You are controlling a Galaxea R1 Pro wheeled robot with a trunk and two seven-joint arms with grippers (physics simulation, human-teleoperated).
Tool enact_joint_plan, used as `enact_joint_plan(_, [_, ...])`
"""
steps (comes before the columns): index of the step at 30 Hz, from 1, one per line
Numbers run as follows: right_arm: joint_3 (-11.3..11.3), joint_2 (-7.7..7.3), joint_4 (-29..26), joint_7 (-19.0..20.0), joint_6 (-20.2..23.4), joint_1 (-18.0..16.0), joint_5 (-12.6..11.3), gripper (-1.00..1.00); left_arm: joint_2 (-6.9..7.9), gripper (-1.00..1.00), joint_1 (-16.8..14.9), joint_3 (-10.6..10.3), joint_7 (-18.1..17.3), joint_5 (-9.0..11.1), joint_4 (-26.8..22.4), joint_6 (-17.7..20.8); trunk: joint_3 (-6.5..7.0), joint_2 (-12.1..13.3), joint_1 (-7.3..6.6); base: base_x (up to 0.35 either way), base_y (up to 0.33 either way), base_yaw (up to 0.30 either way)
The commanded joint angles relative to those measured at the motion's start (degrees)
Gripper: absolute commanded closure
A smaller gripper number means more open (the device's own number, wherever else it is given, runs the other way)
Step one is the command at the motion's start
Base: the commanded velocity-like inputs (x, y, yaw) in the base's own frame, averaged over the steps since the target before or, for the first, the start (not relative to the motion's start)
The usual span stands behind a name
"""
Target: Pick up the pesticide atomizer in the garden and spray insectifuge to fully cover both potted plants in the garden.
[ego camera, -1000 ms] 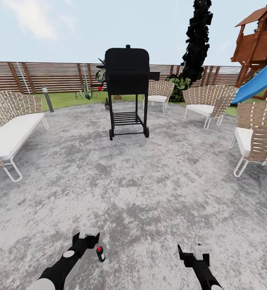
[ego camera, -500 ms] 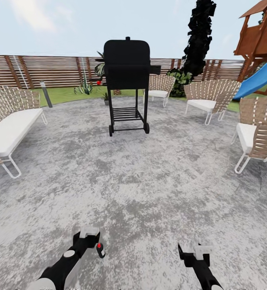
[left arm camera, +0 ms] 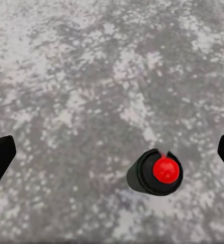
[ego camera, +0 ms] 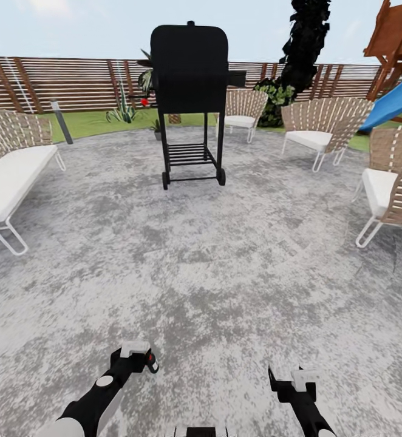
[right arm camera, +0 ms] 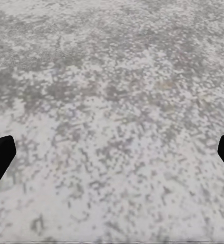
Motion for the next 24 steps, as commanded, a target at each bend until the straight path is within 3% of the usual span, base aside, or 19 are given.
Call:
enact_joint_plan(1, [-0.03, 0.00, 0.03, 0.00, -0.17, -0.02, 0.02, -1.00, 0.03, -1.00, -0.04, -0.16, -0.01, -0.05, 0.04, -0.21, -0.36, -0.03, 0.01, 0.000, 0.000, -0.063])
enact_joint_plan(12, [0.05, 0.00, 0.03, 0.01, -0.17, -0.02, 0.02, -1.00, 0.03, -1.00, -0.04, -0.30, -0.01, -0.06, 0.07, -0.27, -3.81, -0.18, 0.29, 0.000, 0.000, -0.085])
enact_joint_plan(18, [0.12, 0.01, 0.03, 0.01, -0.17, -0.02, 0.02, -1.00, 0.00, -1.00, -0.05, -1.43, 0.06, -0.07, 0.07, -0.42, -5.68, -0.26, 0.45, 0.000, 0.000, -0.089])
enact_joint_plan(24, [0.20, 0.00, 0.03, -0.01, -0.17, -0.02, 0.02, -1.00, -0.16, -1.00, -0.02, -1.35, 0.60, -0.05, 0.07, -2.89, -7.34, -0.33, 0.58, 0.000, 0.000, -0.089])
